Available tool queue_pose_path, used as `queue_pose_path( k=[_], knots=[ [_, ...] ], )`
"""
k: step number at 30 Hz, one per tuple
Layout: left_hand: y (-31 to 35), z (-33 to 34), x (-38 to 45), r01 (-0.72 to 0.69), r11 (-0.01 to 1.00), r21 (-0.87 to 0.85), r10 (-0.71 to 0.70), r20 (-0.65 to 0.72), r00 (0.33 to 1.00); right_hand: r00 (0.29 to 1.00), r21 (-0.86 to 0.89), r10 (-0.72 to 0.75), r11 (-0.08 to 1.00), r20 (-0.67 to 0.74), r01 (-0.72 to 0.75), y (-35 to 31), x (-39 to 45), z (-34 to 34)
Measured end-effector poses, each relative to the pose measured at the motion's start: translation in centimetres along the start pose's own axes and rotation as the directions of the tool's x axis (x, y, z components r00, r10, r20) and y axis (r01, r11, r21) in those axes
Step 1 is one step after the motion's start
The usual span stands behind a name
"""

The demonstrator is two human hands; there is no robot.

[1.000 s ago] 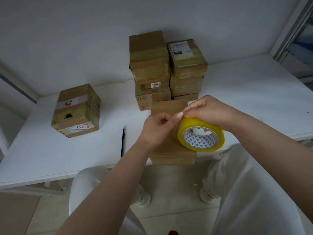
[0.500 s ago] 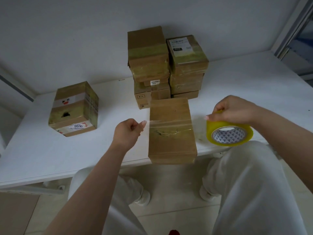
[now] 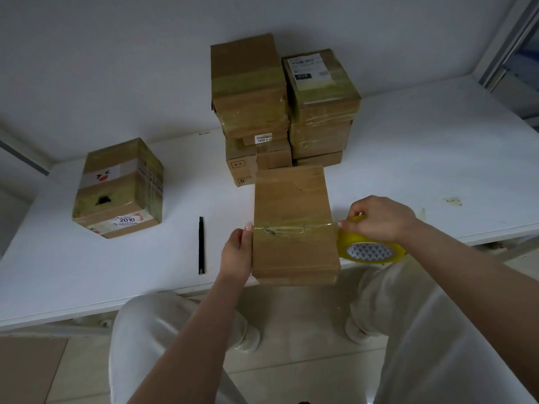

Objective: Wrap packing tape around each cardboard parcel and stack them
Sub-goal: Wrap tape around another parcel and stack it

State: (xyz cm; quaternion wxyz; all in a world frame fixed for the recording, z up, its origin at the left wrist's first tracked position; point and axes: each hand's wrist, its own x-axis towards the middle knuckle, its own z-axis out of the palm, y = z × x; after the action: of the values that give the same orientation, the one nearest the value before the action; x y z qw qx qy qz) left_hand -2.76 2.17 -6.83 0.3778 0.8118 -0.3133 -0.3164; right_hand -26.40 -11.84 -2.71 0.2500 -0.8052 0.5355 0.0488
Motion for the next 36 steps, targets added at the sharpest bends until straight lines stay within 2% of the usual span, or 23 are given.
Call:
queue_pose_path(
  k=[3,4,6,7,10,13,16,17,19,22,24,25,28,30,32,34,35,36],
  knots=[
    [0.2,0.7,-0.1,0.132,0.980,-0.150,-0.131,0.016,0.991,1.000,0.024,0.002,1.000,-0.019,-0.002,-0.3,0.2,0.6],
    [0.3,0.8,0.0,0.215,0.958,-0.189,-0.212,0.036,0.977,1.000,0.030,0.005,1.000,-0.020,-0.004,-0.3,0.1,0.6],
    [0.2,0.8,-0.1,0.417,0.871,-0.261,-0.402,0.113,0.909,1.000,0.051,0.008,0.999,-0.016,-0.007,-0.2,0.1,0.7],
    [0.2,0.7,-0.2,0.461,0.850,-0.254,-0.444,0.124,0.888,1.000,0.060,0.008,0.998,-0.015,-0.007,-0.2,0.0,0.8],
    [-0.2,0.5,0.7,0.351,0.936,-0.028,-0.350,0.032,0.936,1.000,0.049,0.010,0.999,-0.005,-0.010,-0.4,-0.1,0.7],
    [0.8,-0.6,0.7,0.178,0.974,0.139,-0.164,-0.108,0.981,1.000,0.035,0.023,0.999,-0.003,-0.023,-0.7,-0.4,0.4],
    [2.8,-0.6,-1.7,-0.056,0.977,0.204,0.101,-0.213,0.972,0.997,0.030,0.071,0.997,0.010,-0.072,-0.9,-0.7,0.4],
    [3.6,-0.2,-3.1,-0.126,0.953,0.275,0.188,-0.212,0.959,0.996,0.035,0.090,0.995,0.013,-0.091,-1.0,-0.8,0.3],
    [5.1,1.0,-5.7,-0.225,0.852,0.473,0.288,-0.064,0.956,0.993,0.043,0.114,0.992,0.019,-0.115,-1.3,-1.2,0.3],
    [6.0,3.3,-7.6,-0.246,0.661,0.709,0.124,0.220,0.968,0.991,0.070,0.119,0.990,0.055,-0.123,-1.7,-1.7,0.7],
    [5.7,4.3,-7.7,-0.232,0.542,0.807,0.042,0.250,0.967,0.991,0.082,0.122,0.989,0.062,-0.127,-1.9,-2.2,1.1],
    [5.6,4.6,-7.7,-0.227,0.516,0.826,0.038,0.243,0.969,0.991,0.092,0.120,0.988,0.063,-0.126,-1.9,-2.4,1.1],
    [5.6,4.2,-7.6,-0.212,0.510,0.834,0.055,0.215,0.975,0.992,0.212,0.067,0.973,0.111,-0.089,-2.0,-2.7,-0.1],
    [5.4,3.0,-7.0,-0.253,0.572,0.780,0.088,0.248,0.965,0.983,0.343,0.011,0.937,0.182,-0.074,-2.5,-3.0,-2.0],
    [4.5,1.2,-5.9,-0.292,0.733,0.615,0.122,0.304,0.945,0.973,0.456,-0.067,0.889,0.220,-0.042,-3.2,-3.6,-4.6],
    [3.7,-0.8,-5.4,-0.226,0.950,0.218,0.136,0.361,0.922,0.963,0.581,-0.187,0.813,0.193,0.041,-4.0,-4.3,-7.5],
    [3.0,-1.4,-5.3,-0.144,0.989,-0.038,0.148,0.379,0.913,0.957,0.640,-0.238,0.765,0.166,0.080,-4.5,-4.5,-8.7],
    [2.5,-1.6,-5.3,-0.054,0.969,-0.240,0.148,0.394,0.907,0.947,0.672,-0.285,0.732,0.149,0.115,-5.2,-4.7,-9.5]
  ],
)
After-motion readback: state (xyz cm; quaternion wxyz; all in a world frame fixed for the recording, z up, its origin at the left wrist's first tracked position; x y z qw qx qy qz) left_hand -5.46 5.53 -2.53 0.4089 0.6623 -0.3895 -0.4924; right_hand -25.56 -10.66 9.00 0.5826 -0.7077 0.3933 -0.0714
